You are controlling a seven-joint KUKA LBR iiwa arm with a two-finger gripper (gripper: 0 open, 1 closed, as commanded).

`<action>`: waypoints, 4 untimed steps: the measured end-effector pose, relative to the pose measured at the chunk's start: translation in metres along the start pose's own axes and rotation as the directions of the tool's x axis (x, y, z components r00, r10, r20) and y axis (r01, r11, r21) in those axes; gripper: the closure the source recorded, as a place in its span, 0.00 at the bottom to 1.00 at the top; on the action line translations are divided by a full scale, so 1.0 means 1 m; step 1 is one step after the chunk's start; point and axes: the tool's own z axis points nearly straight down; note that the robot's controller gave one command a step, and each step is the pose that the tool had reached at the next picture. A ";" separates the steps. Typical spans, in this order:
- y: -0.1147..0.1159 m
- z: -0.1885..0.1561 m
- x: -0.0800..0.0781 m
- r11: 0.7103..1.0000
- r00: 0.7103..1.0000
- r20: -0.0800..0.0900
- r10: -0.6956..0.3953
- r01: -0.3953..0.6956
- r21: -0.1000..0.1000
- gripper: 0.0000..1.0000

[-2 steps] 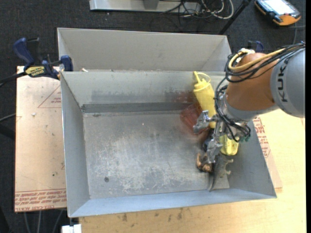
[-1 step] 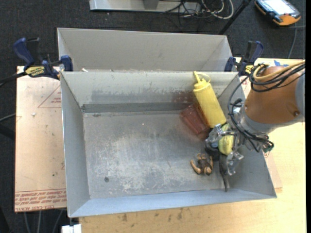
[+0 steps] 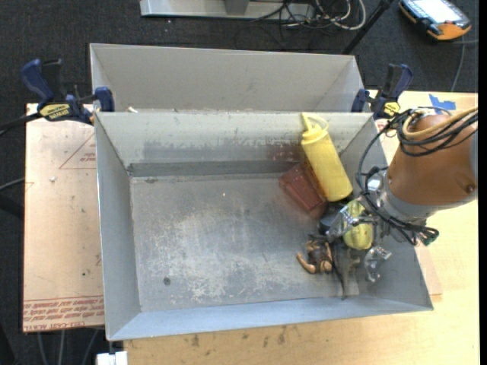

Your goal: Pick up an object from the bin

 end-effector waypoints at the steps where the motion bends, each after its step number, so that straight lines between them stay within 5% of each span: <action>1: 0.028 0.033 -0.042 0.934 0.934 0.003 -0.357 0.357 0.005 0.00; 2: 0.011 0.039 0.002 1.000 1.000 0.020 0.002 -0.002 -0.009 1.00; 4: 0.012 0.037 0.002 1.000 1.000 0.018 0.000 0.000 -0.008 1.00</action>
Offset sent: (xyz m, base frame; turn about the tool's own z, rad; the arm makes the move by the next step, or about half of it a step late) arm -0.0140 -0.0063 -0.0420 0.0135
